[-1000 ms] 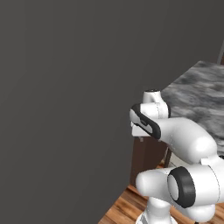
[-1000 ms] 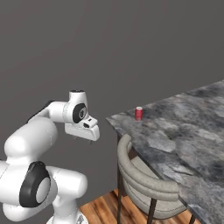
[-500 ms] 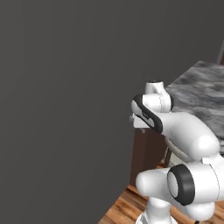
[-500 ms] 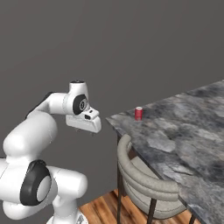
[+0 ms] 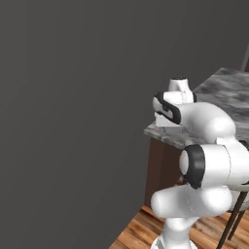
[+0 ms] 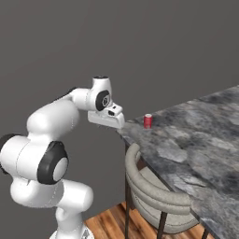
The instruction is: Four empty soda cans are scattered around the kitchen. Gather all the cans and cluster them next to the stove for recycling.
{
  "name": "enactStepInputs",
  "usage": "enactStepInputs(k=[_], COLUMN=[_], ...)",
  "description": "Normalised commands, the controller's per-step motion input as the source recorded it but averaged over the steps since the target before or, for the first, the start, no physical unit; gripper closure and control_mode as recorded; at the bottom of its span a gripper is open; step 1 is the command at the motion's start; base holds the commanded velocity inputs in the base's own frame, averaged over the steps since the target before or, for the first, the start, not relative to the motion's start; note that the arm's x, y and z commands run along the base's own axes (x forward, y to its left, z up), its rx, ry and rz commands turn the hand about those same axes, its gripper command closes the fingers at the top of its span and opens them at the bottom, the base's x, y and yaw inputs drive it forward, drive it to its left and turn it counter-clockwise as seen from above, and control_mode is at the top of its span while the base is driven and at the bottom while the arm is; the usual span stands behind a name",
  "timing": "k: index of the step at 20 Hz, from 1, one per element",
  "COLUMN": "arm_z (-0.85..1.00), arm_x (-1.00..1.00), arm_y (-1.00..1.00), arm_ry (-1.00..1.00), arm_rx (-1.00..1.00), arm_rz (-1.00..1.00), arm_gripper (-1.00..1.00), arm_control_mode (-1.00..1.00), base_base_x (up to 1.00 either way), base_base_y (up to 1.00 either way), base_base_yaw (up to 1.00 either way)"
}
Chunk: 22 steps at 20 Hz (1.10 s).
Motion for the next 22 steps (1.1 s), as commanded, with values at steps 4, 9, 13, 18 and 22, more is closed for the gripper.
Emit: enactStepInputs(k=[4,9,13,18,22], arm_z=[-0.04,0.0,0.0,0.0,-0.12], arm_x=[0.98,0.87,0.84,0.78,0.66], arm_y=[-0.68,-0.5,-0.6,-0.57,-0.52], arm_ry=[-0.01,0.0,0.0,-0.05,-0.02], arm_rx=[0.02,0.03,0.04,0.05,0.0], arm_rz=[0.06,0.17,0.14,0.15,0.13], arm_gripper=[-1.0,-1.0,-1.0,-1.0,-1.0], arm_control_mode=[-1.0,-1.0,-1.0,-1.0,-1.0], base_base_x=[0.0,0.0,0.0,0.0,0.0], base_base_y=[0.0,0.0,0.0,0.0,0.0], base_base_yaw=[0.0,0.0,0.0,0.0,0.0])
